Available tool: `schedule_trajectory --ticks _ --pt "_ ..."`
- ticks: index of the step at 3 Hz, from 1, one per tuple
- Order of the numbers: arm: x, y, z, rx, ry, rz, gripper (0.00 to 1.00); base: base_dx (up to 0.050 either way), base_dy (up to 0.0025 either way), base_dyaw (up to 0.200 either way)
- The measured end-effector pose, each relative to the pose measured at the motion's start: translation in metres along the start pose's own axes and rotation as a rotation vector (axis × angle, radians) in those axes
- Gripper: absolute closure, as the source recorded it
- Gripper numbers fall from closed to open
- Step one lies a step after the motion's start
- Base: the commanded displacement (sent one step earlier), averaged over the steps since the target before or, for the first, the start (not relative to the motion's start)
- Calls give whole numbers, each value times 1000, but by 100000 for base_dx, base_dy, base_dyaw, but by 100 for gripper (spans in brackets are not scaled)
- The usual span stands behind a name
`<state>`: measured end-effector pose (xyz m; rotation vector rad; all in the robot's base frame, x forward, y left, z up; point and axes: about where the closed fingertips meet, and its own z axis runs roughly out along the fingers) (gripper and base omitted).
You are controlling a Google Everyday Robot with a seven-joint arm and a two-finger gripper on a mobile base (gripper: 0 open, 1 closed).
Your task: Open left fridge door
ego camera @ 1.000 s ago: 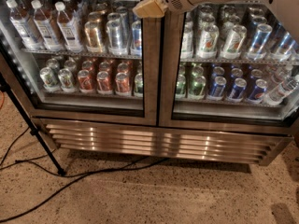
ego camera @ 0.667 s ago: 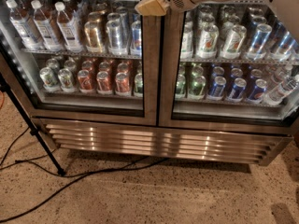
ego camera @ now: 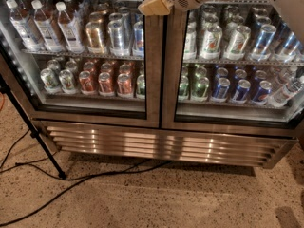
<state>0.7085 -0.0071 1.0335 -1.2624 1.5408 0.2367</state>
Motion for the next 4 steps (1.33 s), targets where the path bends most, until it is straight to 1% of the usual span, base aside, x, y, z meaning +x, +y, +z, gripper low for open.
schedule_trajectory --ticks 1,2,3,4 --pt "-1 0 6 -21 -15 -3 47 0 0 0" --pt "-1 -1 6 -21 -15 -3 47 0 0 0" --pt "-4 2 9 -51 -32 -2 46 0 0 0" --pt "-2 0 9 -52 -32 -2 65 0 0 0"
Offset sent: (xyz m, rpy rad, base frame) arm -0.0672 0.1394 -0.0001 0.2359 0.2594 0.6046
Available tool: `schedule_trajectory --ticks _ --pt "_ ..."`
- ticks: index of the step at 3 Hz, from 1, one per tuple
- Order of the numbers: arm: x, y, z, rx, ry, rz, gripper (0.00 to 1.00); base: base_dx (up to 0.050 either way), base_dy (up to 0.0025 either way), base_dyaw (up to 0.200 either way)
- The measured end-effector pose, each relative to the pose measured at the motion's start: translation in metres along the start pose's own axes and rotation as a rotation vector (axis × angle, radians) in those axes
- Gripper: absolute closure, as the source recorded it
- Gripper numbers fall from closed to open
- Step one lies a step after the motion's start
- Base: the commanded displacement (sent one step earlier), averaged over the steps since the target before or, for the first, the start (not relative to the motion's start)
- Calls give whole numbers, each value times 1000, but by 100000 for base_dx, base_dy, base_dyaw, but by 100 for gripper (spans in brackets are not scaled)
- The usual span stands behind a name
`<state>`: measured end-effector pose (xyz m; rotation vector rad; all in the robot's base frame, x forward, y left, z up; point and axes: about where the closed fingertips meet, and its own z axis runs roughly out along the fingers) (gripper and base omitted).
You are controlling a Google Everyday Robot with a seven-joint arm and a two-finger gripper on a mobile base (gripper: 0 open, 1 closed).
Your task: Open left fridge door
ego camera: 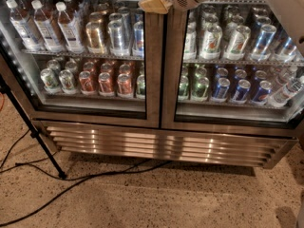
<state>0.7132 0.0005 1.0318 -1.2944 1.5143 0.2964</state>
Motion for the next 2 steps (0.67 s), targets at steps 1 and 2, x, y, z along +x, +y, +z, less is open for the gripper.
schedule_trajectory --ticks 1,2 --pt "0 0 1 -16 -8 -1 88 0 0 0" --pt "1 -1 0 -16 -8 -1 100 0 0 0"
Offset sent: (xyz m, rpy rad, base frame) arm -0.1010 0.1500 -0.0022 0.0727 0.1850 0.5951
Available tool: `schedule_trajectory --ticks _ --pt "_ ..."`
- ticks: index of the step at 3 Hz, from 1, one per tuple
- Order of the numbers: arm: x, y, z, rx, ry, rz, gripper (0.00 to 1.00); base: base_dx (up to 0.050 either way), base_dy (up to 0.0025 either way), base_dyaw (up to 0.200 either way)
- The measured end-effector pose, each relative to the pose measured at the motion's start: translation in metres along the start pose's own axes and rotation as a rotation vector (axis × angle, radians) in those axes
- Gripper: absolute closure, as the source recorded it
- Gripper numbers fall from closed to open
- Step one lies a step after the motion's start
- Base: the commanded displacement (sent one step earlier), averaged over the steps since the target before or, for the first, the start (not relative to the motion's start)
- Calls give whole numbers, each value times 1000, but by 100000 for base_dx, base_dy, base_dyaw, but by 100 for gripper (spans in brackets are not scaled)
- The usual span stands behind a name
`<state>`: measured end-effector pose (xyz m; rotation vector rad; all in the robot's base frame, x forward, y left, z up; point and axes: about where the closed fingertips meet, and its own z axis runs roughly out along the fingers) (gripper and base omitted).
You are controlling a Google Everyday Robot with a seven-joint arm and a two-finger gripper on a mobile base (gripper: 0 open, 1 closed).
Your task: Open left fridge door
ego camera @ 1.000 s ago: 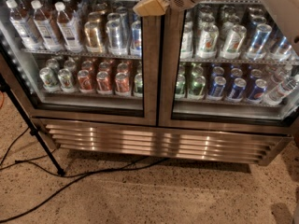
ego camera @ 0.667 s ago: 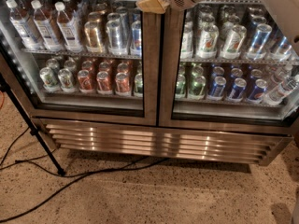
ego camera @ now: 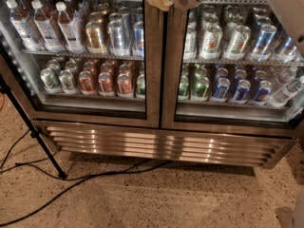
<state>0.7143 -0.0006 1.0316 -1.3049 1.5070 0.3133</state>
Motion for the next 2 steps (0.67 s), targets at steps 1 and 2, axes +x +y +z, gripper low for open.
schedule_trajectory --ticks 1,2 --pt "0 0 0 0 0 0 100 0 0 0" --pt "1 0 -2 -1 14 -12 100 0 0 0"
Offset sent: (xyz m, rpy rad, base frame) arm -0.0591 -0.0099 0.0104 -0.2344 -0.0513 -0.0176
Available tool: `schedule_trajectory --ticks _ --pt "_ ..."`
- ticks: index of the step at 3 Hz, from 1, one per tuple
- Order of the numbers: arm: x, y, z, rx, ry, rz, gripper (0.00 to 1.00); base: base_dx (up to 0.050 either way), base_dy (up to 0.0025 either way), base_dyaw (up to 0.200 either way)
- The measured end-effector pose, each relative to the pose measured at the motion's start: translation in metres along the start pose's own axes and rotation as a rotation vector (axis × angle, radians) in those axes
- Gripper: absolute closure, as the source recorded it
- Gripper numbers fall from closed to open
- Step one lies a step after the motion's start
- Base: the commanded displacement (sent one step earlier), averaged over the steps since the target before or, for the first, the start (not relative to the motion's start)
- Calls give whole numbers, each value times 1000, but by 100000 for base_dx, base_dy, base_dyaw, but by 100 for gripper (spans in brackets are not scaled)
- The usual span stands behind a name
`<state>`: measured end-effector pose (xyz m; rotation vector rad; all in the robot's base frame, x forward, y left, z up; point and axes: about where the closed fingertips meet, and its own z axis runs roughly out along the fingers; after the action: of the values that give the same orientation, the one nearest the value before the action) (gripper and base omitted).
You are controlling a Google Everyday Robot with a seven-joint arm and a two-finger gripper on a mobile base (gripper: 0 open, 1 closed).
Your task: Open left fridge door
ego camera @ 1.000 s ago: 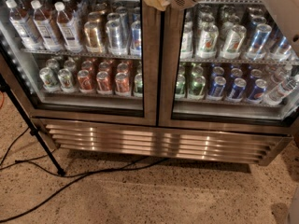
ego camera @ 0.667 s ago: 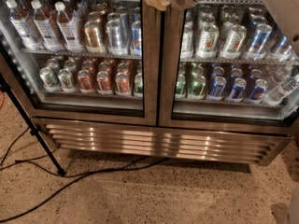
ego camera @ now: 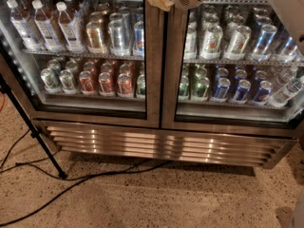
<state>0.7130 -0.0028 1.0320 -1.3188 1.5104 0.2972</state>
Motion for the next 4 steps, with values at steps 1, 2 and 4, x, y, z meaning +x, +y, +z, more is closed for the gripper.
schedule_trajectory --ticks 1,2,4 --pt "1 0 0 -2 6 -3 100 0 0 0" --pt "1 0 -1 -4 14 -8 100 0 0 0" --pt "3 0 -1 -5 32 -11 100 0 0 0"
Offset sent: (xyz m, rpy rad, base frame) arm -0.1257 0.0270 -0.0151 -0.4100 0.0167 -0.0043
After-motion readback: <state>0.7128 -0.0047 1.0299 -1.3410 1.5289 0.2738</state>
